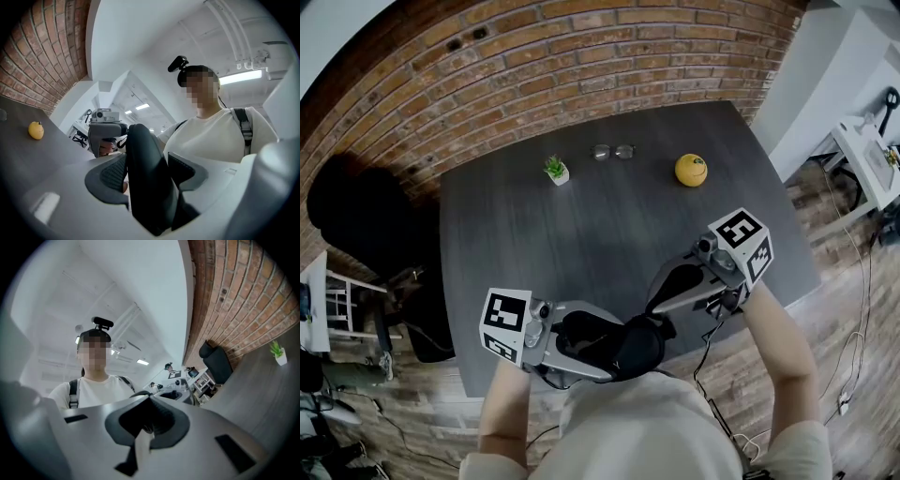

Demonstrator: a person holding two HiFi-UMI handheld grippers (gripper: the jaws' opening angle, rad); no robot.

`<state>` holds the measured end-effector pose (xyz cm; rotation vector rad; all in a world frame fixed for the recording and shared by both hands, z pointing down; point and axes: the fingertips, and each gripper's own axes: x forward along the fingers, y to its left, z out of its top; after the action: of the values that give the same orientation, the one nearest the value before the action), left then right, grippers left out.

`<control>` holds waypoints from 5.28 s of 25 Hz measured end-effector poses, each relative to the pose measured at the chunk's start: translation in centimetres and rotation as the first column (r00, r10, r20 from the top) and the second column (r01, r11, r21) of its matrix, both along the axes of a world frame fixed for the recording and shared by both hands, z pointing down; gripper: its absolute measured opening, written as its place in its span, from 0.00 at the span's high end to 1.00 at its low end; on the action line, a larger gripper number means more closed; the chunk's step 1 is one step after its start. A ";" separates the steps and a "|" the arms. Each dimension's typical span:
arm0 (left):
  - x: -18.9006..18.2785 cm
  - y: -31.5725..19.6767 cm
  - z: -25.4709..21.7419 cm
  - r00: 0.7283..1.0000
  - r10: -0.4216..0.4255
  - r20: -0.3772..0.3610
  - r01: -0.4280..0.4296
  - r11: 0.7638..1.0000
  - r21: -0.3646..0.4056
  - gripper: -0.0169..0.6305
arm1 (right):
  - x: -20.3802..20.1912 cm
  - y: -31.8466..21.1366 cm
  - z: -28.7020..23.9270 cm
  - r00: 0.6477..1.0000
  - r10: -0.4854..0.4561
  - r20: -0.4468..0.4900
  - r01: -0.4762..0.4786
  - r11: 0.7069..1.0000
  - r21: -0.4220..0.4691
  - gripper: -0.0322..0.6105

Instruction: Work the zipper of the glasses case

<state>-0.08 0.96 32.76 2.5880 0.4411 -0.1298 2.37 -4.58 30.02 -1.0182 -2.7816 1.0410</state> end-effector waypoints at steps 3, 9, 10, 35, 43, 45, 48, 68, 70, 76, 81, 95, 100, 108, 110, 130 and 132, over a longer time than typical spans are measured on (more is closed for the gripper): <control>0.0 0.1 0.4 1.000 -0.008 0.026 0.008 1.000 0.011 0.54 | 0.1 0.1 0.4 0.999 -0.002 -0.037 0.003 1.000 0.030 0.95; 0.3 0.0 1.0 0.997 -0.032 0.065 0.030 0.999 0.025 0.54 | 0.4 0.0 0.8 0.999 0.004 -0.053 -0.002 0.999 0.042 0.95; 0.3 -0.1 1.2 0.996 -0.040 0.075 0.038 0.999 0.025 0.54 | 0.5 -0.1 0.8 0.998 0.008 -0.058 -0.005 0.999 0.046 0.95; 1.7 1.1 1.9 0.993 0.035 0.111 -0.037 0.999 0.013 0.59 | 0.1 2.0 2.0 0.996 -0.076 -0.050 0.076 0.997 -0.016 0.94; 2.3 1.0 1.9 0.991 0.117 0.072 -0.115 0.993 -0.032 0.60 | 0.2 1.6 2.0 0.987 -0.147 0.066 0.159 0.957 -0.242 0.94; 2.4 1.0 2.4 0.989 0.111 0.098 -0.109 0.994 -0.029 0.60 | 0.1 1.6 2.6 0.988 -0.149 0.050 0.157 0.953 -0.258 0.94; 2.3 0.3 4.0 0.981 0.046 0.186 -0.044 0.999 -0.011 0.60 | 0.0 1.0 4.2 0.995 -0.091 -0.044 0.082 0.980 -0.180 0.95; 0.4 -4.8 20.7 0.634 -0.297 0.714 0.052 0.938 0.344 0.61 | -0.9 -2.7 19.0 0.772 0.306 -0.557 0.141 0.772 0.619 0.95; 0.2 -5.0 21.4 0.618 -0.305 0.725 0.042 0.933 0.357 0.61 | -1.1 -2.7 19.7 0.764 0.336 -0.551 0.156 0.732 0.663 0.95; -0.3 -5.5 23.1 0.574 -0.349 0.741 0.050 0.918 0.394 0.61 | -1.4 -3.0 20.9 0.759 0.422 -0.496 0.204 0.569 0.797 0.95; -0.5 -5.8 24.1 0.546 -0.380 0.747 0.036 0.901 0.432 0.62 | -1.1 -2.9 22.0 0.758 0.461 -0.462 0.240 0.462 0.854 0.95; -0.9 -5.6 26.5 0.505 -0.403 0.763 0.059 0.898 0.435 0.62 | 0.5 -2.0 25.3 0.741 0.510 -0.436 0.313 0.312 0.897 0.95; -0.4 -4.9 27.2 0.488 -0.370 0.790 0.012 0.908 0.418 0.60 | 1.0 -1.2 26.3 0.736 0.536 -0.413 0.301 0.287 0.909 0.95; 0.3 -3.7 29.7 0.429 -0.267 0.863 -0.050 0.947 0.318 0.54 | 1.3 -0.5 26.6 0.782 0.525 -0.337 0.310 0.142 0.940 0.95; 0.5 -3.5 30.3 0.409 -0.251 0.877 -0.064 0.951 0.303 0.53 | 1.5 -0.2 26.6 0.790 0.518 -0.328 0.317 0.113 0.942 0.95; -1.5 -4.1 20.6 0.571 -0.371 0.732 -0.016 0.887 0.462 0.58 | -0.7 -0.5 16.1 0.772 0.631 0.080 -0.149 0.057 0.987 0.90; -2.1 -4.3 19.3 0.558 -0.393 0.731 -0.065 0.857 0.511 0.58 | -0.8 -0.6 14.8 0.757 0.641 0.126 -0.189 0.031 0.981 0.84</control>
<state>-2.20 -3.36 52.05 2.7672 -0.1817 1.2615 1.54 -5.19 44.80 0.2677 -2.4890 -0.7241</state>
